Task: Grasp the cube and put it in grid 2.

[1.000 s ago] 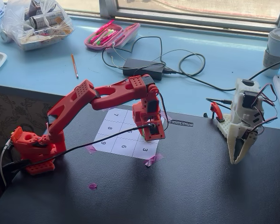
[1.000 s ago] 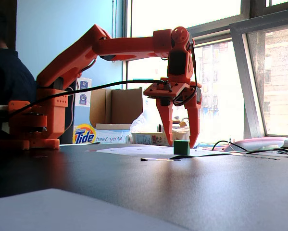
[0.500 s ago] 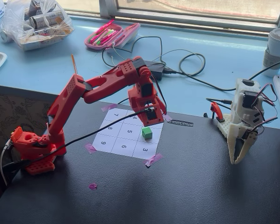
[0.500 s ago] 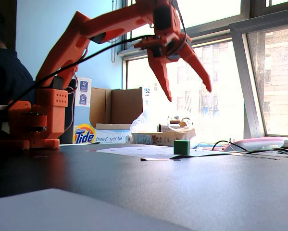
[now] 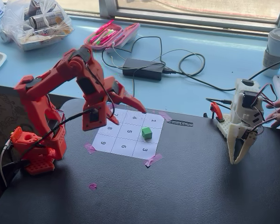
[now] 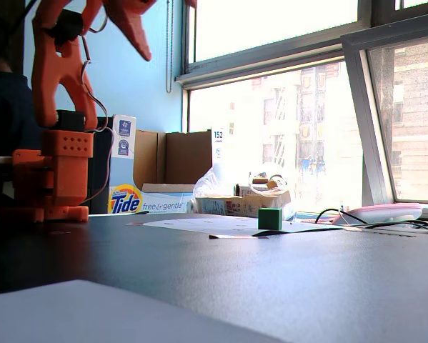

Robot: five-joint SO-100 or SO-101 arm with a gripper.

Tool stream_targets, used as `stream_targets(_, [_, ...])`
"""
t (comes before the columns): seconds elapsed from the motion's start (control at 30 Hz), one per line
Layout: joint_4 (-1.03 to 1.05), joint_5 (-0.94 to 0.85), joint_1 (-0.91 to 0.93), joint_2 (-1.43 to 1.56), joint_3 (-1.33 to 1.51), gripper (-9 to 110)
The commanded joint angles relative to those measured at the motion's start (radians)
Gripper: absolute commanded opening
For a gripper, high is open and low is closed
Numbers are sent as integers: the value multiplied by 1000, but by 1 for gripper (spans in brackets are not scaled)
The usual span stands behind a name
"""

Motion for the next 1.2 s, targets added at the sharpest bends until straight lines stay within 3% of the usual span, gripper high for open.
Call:
stream_targets(0.0, [-172,-34,64,216,313,42])
stream_targets(0.23, [-413,-67,94,575,804,41])
stream_targets(0.63, [-649,-71,80,907,1365,38])
stream_targets(0.97, [-649,-43,63,1155,1687,35])
stream_targets(1.17, [-588,-40,58,1243,1736,23])
